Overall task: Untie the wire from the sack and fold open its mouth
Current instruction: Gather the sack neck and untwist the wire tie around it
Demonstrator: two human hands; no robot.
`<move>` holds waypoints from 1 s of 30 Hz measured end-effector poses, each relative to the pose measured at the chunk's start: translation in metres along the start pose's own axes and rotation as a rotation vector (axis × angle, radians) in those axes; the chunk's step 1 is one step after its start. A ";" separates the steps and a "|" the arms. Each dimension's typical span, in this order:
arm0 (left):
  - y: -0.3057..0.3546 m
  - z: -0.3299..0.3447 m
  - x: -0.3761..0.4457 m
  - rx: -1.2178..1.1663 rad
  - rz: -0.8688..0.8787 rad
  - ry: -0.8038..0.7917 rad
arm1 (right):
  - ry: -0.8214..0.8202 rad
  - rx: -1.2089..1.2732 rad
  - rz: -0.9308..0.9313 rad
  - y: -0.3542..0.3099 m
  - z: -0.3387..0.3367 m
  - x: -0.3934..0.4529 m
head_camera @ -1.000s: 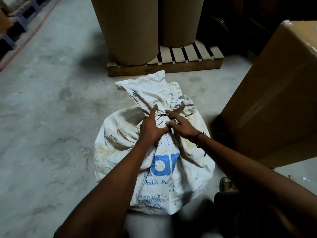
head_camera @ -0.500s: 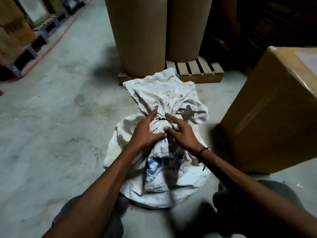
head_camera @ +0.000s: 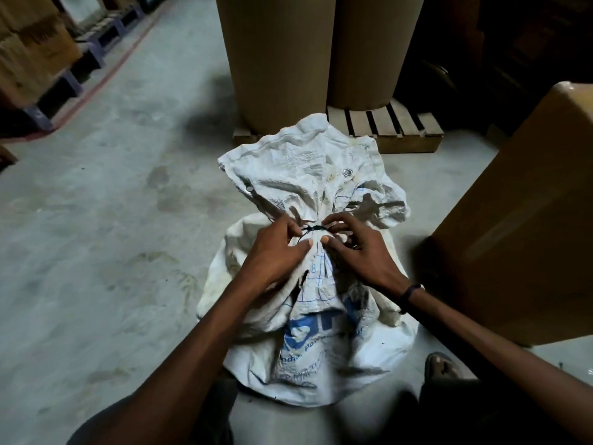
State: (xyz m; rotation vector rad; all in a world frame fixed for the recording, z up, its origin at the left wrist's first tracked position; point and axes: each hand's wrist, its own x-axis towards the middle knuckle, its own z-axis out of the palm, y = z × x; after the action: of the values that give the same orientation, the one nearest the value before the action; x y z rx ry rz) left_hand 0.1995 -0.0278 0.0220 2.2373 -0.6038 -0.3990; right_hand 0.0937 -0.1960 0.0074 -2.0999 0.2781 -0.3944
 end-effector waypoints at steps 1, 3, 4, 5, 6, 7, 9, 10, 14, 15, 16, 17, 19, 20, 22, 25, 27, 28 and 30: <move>0.000 0.001 0.005 -0.002 -0.004 0.012 | 0.000 0.008 0.004 0.001 -0.001 0.004; -0.001 0.005 0.013 0.003 0.004 0.040 | -0.002 0.036 0.012 0.003 -0.001 0.011; -0.002 0.007 0.016 0.002 0.003 0.060 | -0.003 0.042 0.010 0.004 -0.001 0.014; -0.002 0.009 0.017 -0.006 -0.001 0.084 | -0.005 0.043 0.007 0.004 -0.001 0.015; -0.003 0.011 0.019 -0.016 -0.010 0.105 | -0.011 0.047 0.010 0.006 -0.001 0.017; -0.004 0.013 0.021 -0.028 -0.022 0.121 | -0.019 0.053 0.015 0.008 -0.002 0.019; -0.003 0.017 0.025 -0.076 -0.052 0.144 | -0.032 0.055 0.028 0.011 -0.005 0.023; -0.002 0.019 0.026 -0.111 -0.065 0.154 | -0.028 0.051 0.030 0.012 -0.006 0.024; 0.005 0.027 0.030 -0.206 -0.126 0.191 | -0.003 0.065 0.025 0.017 -0.009 0.028; 0.006 0.029 0.031 -0.220 -0.131 0.201 | -0.004 0.065 0.020 0.019 -0.009 0.029; 0.007 0.030 0.031 -0.233 -0.133 0.206 | -0.003 0.063 0.018 0.020 -0.010 0.030; 0.008 0.031 0.031 -0.249 -0.136 0.207 | -0.001 0.061 0.019 0.021 -0.011 0.030; 0.010 0.031 0.030 -0.278 -0.146 0.210 | 0.002 0.058 0.016 0.021 -0.013 0.031; 0.011 0.030 0.029 -0.289 -0.142 0.215 | 0.000 0.058 0.014 0.020 -0.013 0.032; 0.013 0.029 0.028 -0.302 -0.129 0.217 | 0.000 0.066 0.020 0.021 -0.015 0.032; 0.014 0.027 0.029 -0.270 -0.124 0.191 | 0.009 0.081 0.028 0.022 -0.018 0.033; 0.015 0.026 0.029 -0.243 -0.148 0.182 | 0.018 0.071 0.023 0.021 -0.020 0.032; 0.014 0.026 0.028 -0.237 -0.153 0.183 | 0.018 0.060 0.019 0.020 -0.021 0.032; 0.015 0.026 0.026 -0.214 -0.144 0.189 | 0.005 0.050 0.013 0.018 -0.021 0.032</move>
State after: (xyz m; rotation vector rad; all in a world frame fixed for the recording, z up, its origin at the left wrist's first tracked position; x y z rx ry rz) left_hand 0.2045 -0.0662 0.0136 2.0882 -0.2871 -0.3036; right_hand 0.1141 -0.2332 0.0079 -2.0477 0.2823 -0.3950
